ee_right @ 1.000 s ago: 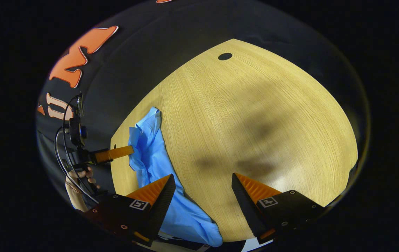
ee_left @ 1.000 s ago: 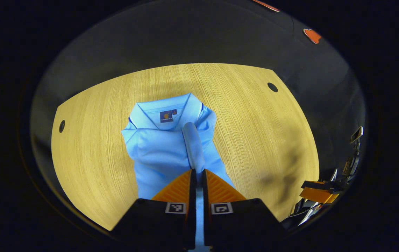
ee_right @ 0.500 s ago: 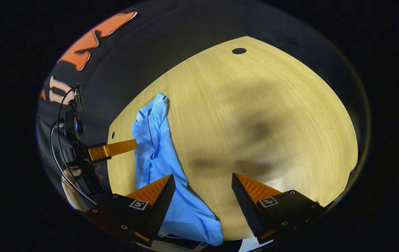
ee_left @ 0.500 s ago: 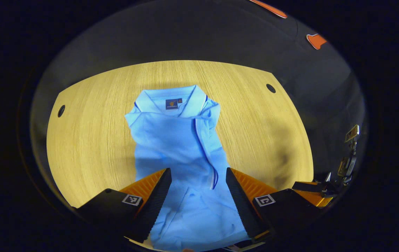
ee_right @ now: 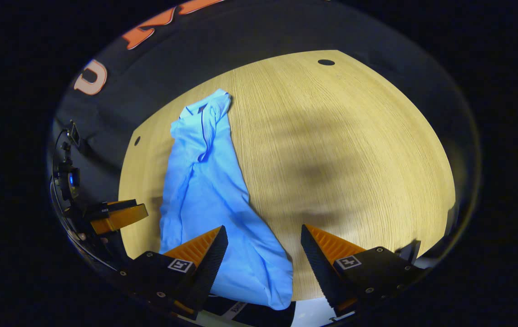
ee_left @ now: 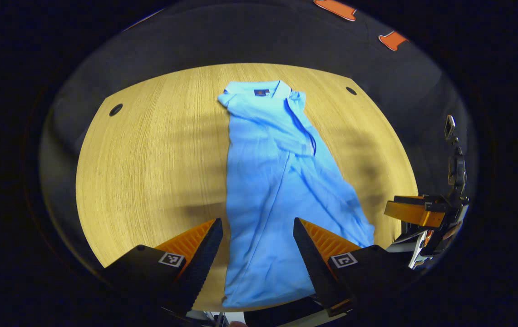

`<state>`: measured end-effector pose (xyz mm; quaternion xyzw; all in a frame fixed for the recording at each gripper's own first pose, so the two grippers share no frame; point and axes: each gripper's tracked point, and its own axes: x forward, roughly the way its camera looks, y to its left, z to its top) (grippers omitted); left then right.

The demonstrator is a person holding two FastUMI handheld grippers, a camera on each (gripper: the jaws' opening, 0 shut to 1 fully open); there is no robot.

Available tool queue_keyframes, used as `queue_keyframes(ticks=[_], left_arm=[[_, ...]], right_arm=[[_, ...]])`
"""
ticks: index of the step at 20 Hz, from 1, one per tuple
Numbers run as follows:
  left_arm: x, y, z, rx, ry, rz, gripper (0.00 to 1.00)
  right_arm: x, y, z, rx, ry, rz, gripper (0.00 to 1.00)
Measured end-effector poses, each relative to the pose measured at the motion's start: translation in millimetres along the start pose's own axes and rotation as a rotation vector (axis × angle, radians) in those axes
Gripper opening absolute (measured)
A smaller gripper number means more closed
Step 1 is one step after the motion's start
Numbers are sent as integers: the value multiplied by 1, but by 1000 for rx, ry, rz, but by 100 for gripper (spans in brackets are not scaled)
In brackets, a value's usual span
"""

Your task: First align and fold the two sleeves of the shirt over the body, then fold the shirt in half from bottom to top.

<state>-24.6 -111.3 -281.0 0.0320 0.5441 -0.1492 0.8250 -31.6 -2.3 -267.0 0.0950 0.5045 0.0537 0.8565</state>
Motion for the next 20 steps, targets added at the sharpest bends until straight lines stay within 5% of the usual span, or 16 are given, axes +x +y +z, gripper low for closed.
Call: queue_keyframes(ticks=[8, 11, 20], left_arm=[[-18, 22, -127, 3, 54, 73, 100], [-15, 15, -158, -59, 92, 46, 100], [9, 10, -187, -129, 159, 77, 100]], right_arm=[[3, 4, -106, -112, 118, -100, 99], [5, -4, -131, -156, 152, -157, 99], [17, 0, -154, -242, 217, -221, 99]])
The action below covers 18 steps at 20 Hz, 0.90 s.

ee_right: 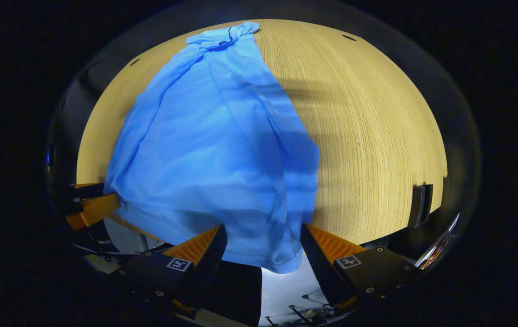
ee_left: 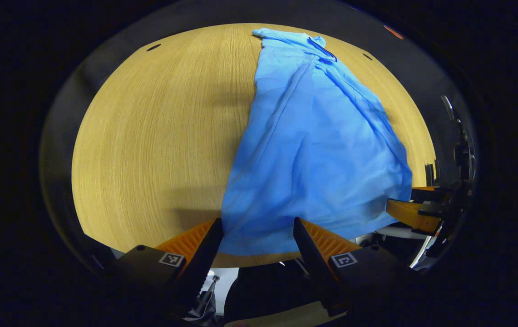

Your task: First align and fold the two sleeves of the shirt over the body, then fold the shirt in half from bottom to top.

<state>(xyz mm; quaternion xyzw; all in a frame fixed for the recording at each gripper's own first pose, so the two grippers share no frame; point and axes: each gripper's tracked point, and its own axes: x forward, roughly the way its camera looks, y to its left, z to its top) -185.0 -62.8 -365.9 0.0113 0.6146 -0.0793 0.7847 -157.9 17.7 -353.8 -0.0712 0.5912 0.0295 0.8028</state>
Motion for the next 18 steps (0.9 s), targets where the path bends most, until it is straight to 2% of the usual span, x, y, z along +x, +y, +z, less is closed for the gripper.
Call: queue_keyframes(ticks=[4, 8, 9, 12, 13, 14, 15, 16, 17, 18], left_arm=[[4, 3, -4, -27, 16, 39, 99], [10, 1, -3, 48, 32, 104, 98], [8, 1, -5, 35, 46, 105, 99], [8, 5, -1, -31, 37, 111, 93], [10, 5, 4, -44, 31, 112, 89], [10, 3, 4, -54, 22, 111, 77], [10, 0, 6, -58, 17, 108, 52], [11, -4, 10, -49, 6, 98, 44], [11, -6, 12, -54, -10, 95, 29], [12, -6, 13, -73, -11, 99, 15]], right_arm=[[1, 0, 0, 17, 18, -17, 99], [3, 0, -1, -14, 74, -14, 99], [1, 0, -1, -8, 78, -15, 99], [2, 4, -1, 24, 78, -20, 96], [1, 5, 0, 36, 68, -22, 84], [2, 8, 1, 39, 52, -22, 74], [1, 11, 3, 24, 32, -18, 47], [1, 12, 4, 8, 22, -18, 34], [1, 12, 4, 5, 17, -9, 13], [0, 13, 5, 5, 24, 9, 3]])
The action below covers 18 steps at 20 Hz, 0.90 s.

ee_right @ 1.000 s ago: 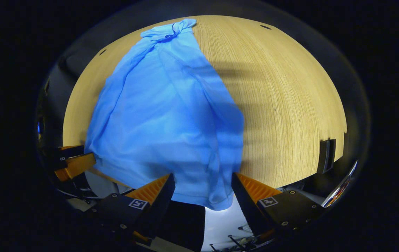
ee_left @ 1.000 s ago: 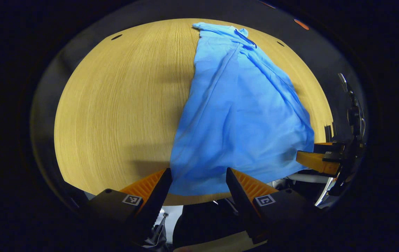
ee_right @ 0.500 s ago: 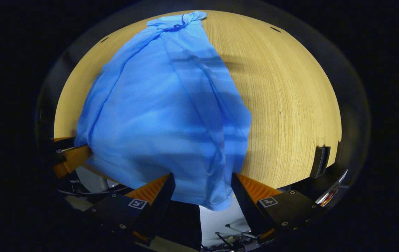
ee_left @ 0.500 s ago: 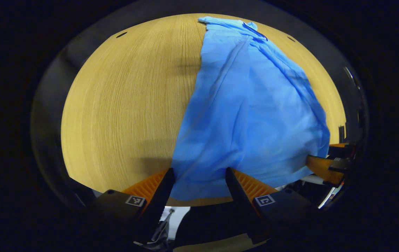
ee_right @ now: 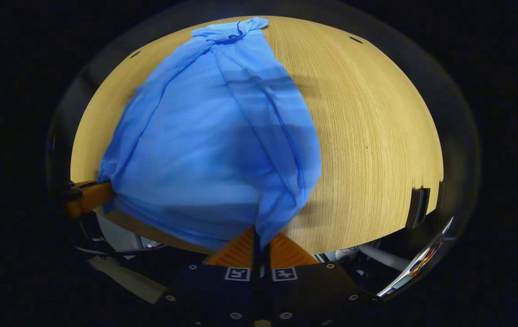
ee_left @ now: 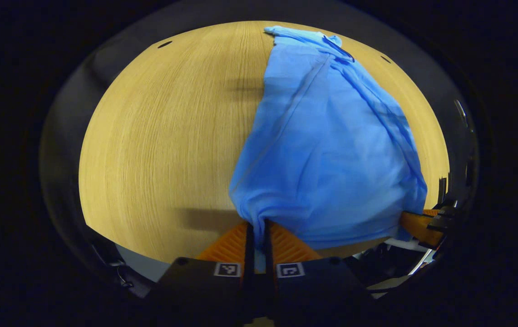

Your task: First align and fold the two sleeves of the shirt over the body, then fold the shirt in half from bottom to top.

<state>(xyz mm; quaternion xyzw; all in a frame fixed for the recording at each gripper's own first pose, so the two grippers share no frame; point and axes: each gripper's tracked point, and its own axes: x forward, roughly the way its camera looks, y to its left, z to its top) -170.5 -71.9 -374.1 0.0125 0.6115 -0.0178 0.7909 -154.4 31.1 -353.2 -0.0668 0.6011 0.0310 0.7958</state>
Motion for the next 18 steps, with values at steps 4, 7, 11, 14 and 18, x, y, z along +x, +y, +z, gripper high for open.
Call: queue_keyframes(ticks=[4, 7, 11, 14, 18], left_arm=[[1, -1, 6, -25, 7, -18, 4], [-3, -4, 11, -45, 30, -25, 4], [-17, -15, 55, -43, -40, -20, 4], [-29, -20, 93, -64, -95, -22, 4], [-38, -19, 140, -92, -142, -23, 5]], right_arm=[[1, -2, 2, 49, 32, 81, 1], [-8, -7, 22, 17, 2, 87, 1], [-22, -16, 73, -33, -82, 106, 0], [-33, -23, 107, -36, -130, 132, 0], [-49, -34, 171, 11, -209, 159, 0]])
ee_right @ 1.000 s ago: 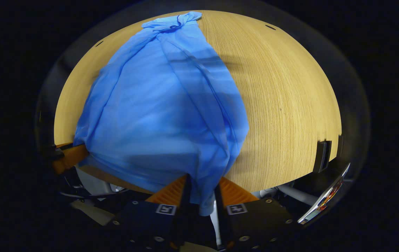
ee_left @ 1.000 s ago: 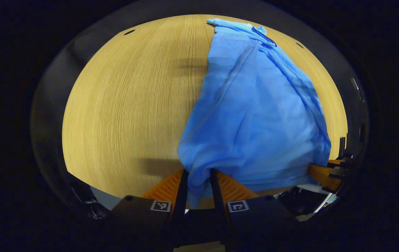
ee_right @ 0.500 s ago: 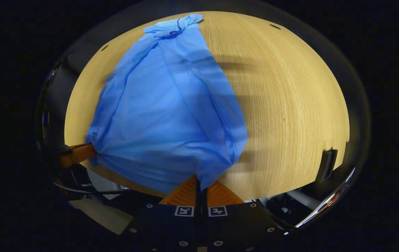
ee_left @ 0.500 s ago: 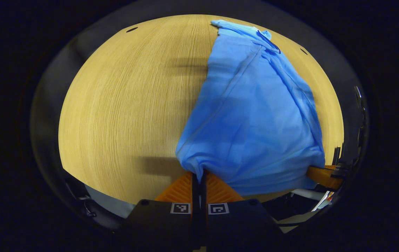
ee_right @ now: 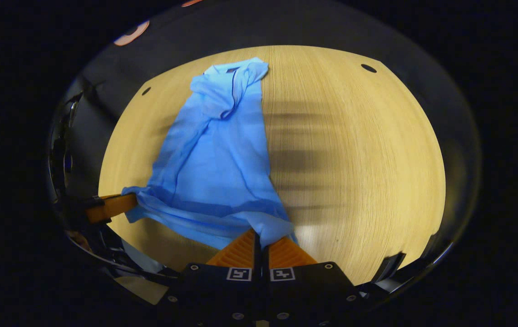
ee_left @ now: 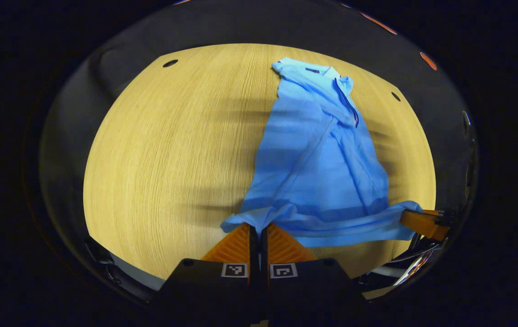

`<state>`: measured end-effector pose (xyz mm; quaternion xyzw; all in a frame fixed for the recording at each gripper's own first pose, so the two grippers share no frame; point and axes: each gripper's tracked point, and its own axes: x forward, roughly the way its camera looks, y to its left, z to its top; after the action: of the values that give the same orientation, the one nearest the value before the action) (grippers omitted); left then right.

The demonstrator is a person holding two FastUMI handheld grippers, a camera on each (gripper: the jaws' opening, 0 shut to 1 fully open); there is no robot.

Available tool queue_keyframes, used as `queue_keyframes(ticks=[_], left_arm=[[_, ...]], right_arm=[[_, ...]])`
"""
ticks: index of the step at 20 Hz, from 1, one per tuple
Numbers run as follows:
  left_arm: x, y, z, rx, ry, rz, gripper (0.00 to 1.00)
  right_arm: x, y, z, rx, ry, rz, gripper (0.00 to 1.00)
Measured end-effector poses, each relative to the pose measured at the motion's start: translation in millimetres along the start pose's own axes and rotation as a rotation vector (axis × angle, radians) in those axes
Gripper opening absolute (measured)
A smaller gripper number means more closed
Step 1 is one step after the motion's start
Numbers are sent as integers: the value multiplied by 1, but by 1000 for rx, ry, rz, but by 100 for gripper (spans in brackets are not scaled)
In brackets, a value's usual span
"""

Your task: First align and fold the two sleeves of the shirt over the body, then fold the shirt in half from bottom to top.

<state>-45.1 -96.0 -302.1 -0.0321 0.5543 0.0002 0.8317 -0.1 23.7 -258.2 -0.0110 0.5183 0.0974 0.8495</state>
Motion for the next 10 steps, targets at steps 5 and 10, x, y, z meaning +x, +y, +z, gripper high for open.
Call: queue_keyframes(ticks=[5, 10], left_arm=[[-2, -8, 96, 14, -92, -24, 4], [-6, -5, 217, 14, -202, -56, 4]], right_arm=[[-5, 4, 98, -4, -131, -4, 0], [-3, 2, 186, -7, -224, -40, 0]])
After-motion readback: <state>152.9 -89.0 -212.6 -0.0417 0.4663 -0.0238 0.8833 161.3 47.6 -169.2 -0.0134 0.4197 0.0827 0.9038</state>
